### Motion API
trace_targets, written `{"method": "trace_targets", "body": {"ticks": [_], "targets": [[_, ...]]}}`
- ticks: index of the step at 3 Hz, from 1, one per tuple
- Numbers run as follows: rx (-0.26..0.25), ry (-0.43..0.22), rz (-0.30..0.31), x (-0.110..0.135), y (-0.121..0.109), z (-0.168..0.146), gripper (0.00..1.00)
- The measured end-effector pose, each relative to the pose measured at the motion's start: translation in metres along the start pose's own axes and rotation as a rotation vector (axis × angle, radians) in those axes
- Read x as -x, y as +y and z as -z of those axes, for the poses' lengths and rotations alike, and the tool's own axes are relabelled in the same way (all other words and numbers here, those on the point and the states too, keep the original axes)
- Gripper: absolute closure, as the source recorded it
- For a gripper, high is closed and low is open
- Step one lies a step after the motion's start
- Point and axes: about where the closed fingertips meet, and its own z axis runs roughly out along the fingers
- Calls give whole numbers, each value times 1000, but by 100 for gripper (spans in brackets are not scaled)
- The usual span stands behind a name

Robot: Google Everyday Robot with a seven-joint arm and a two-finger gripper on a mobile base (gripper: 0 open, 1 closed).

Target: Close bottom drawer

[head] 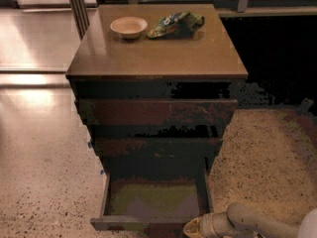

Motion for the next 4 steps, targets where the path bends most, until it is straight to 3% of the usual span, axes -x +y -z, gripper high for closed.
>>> {"method": "trace_targets", "body": {"ticks": [2,3,4], "targets": [[-145,5,42,12,-35,10,100],[-146,15,41,11,-42,7,100],[-186,27,72,17,-62,10,100]]}}
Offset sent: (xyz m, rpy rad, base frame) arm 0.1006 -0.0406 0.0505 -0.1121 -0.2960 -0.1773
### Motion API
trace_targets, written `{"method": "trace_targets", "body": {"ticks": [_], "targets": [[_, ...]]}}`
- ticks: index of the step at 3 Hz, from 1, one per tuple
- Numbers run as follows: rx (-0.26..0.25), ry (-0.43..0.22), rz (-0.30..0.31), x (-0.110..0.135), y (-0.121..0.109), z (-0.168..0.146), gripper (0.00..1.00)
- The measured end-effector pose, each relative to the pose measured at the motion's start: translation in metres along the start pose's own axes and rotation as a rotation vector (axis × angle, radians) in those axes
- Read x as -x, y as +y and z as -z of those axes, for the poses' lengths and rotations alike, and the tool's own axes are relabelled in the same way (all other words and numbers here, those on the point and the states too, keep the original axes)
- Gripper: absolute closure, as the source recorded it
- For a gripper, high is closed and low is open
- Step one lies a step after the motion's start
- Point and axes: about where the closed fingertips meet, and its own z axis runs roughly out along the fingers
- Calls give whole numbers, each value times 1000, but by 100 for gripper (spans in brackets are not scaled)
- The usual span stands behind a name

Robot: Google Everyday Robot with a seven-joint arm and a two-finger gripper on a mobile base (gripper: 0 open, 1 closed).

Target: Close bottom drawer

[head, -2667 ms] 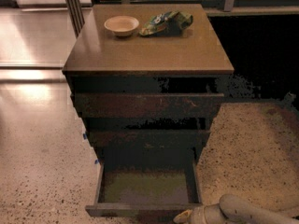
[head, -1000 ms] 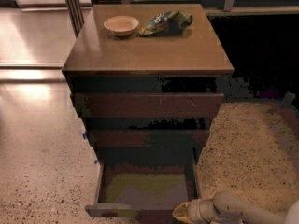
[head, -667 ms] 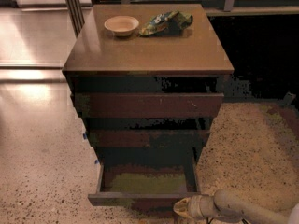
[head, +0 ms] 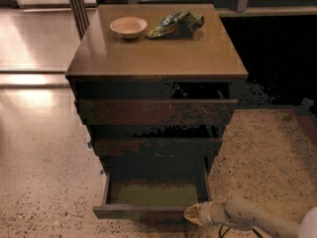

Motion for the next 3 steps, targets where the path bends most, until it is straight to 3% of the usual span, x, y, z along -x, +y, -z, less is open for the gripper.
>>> {"method": "trace_targets", "body": {"ticks": [1,2,3], "targets": [[-2,-3,52,13,-13,-1,100],[1,-2,52,12,-11,-3,100],[8,31,58,-5,-15,-20,100]]}}
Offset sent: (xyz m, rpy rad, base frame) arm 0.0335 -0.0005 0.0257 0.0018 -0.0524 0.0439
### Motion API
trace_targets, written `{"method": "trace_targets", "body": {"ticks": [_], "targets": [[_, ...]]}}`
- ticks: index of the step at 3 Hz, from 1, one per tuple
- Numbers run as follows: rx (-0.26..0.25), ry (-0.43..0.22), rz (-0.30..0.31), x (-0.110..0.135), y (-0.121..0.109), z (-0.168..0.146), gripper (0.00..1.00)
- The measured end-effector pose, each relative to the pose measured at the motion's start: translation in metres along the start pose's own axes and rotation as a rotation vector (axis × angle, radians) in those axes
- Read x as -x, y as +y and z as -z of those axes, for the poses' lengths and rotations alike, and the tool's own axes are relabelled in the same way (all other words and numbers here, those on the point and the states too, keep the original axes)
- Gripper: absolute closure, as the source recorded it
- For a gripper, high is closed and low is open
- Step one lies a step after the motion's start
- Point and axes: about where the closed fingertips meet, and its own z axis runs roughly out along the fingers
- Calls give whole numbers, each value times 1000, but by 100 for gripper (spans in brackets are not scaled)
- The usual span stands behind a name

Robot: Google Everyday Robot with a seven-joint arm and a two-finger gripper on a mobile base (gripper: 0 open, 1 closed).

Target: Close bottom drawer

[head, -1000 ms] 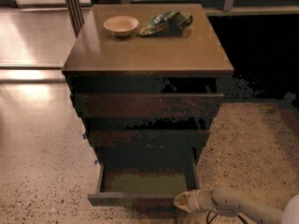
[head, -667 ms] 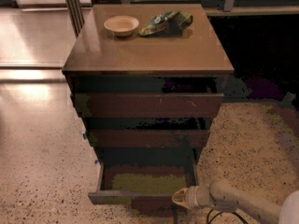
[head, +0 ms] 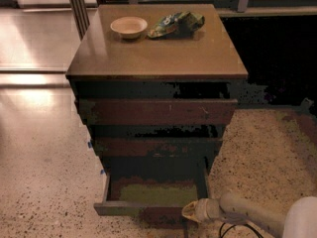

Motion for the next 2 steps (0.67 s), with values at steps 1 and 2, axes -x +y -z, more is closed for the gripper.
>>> {"method": "trace_targets", "body": {"ticks": [1,2], "targets": [[7,38,6,-22,-9,-23,100],[-38,70,20,-34,-20,-31,100]]}}
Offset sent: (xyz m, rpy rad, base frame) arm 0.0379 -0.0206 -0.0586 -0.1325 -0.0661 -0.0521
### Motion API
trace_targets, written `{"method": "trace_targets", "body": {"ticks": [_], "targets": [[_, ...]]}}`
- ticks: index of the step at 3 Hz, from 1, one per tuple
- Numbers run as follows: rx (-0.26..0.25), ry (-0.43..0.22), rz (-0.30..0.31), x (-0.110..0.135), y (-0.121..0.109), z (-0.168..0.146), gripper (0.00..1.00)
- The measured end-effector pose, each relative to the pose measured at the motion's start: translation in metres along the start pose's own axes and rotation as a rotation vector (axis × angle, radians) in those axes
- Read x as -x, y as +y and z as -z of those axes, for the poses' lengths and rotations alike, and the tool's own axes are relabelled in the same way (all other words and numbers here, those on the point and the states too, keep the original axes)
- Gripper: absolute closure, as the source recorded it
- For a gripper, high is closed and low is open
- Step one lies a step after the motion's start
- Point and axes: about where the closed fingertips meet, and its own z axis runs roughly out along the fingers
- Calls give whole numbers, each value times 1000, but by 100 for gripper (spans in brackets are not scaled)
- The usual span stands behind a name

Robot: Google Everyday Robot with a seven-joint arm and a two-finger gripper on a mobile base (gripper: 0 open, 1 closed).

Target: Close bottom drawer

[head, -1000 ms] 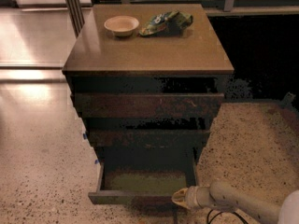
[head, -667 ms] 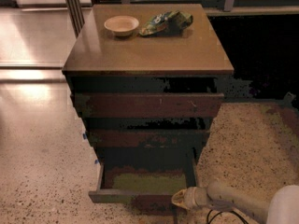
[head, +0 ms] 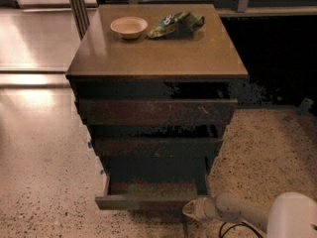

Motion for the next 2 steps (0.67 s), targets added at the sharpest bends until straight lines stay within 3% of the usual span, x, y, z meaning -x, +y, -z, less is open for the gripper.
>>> {"method": "trace_targets", "body": {"ticks": [1,2], "targets": [[-99,24,33,3,-14,0,100],[-233,37,76,8,-29,6,100]]}}
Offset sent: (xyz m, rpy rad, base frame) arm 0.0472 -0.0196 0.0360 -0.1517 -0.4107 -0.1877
